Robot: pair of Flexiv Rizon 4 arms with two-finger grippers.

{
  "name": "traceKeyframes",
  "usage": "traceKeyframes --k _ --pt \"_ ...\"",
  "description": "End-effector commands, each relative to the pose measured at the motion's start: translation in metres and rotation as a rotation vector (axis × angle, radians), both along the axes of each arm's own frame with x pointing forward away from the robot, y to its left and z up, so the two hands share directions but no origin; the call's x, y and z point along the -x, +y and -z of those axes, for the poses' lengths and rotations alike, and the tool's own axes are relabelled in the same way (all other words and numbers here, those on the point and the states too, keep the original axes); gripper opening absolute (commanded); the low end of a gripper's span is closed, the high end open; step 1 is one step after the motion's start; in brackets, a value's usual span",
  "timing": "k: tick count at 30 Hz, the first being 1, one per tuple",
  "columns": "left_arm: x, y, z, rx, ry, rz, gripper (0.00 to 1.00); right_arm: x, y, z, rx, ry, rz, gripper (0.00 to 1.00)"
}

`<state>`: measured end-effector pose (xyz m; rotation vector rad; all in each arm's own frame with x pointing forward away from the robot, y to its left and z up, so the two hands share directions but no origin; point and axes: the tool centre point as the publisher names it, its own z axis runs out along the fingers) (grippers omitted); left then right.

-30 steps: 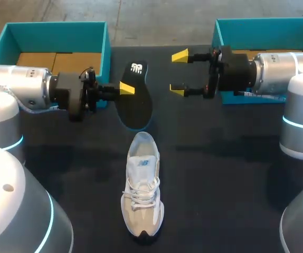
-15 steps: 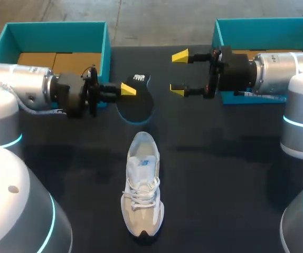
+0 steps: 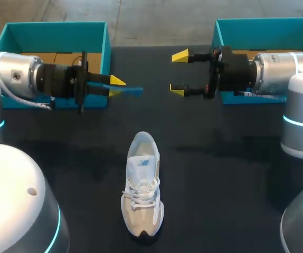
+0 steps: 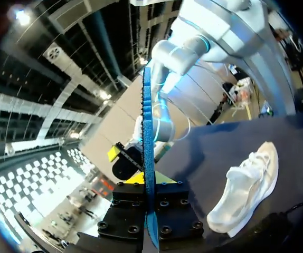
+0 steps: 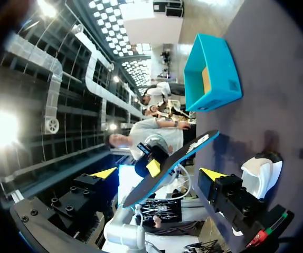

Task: Take the shoe out of the shoebox, open the shoe tongue, remove and reinsert the insole, then place the shoe into the shoebox

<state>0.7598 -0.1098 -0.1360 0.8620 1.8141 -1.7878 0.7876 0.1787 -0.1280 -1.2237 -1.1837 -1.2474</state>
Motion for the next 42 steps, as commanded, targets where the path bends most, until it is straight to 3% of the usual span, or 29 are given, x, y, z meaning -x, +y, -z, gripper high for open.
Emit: traceKeyframes --k 1,16,25,34,42 --pt "0.003 0.013 -0.010 -0.001 0.113 -0.009 0.00 0.001 0.001 0.000 0.001 0.001 0.003 1.00" --pt "0.004 0.028 -0.014 -0.096 0.617 0.030 0.00 0.001 0.001 0.000 0.001 0.001 0.003 1.00" --pt "0.004 0.032 -0.005 -0.088 0.928 0.071 0.00 0.001 0.001 0.000 0.001 0.001 0.003 1.00" --pt "-0.002 0.032 0.002 -0.031 1.333 0.178 0.00 0.001 0.001 0.000 0.001 0.001 0.003 1.00" --pt "-0.002 0.032 0.002 -0.031 1.333 0.178 0.00 0.001 0.001 0.000 0.001 0.001 0.003 1.00"
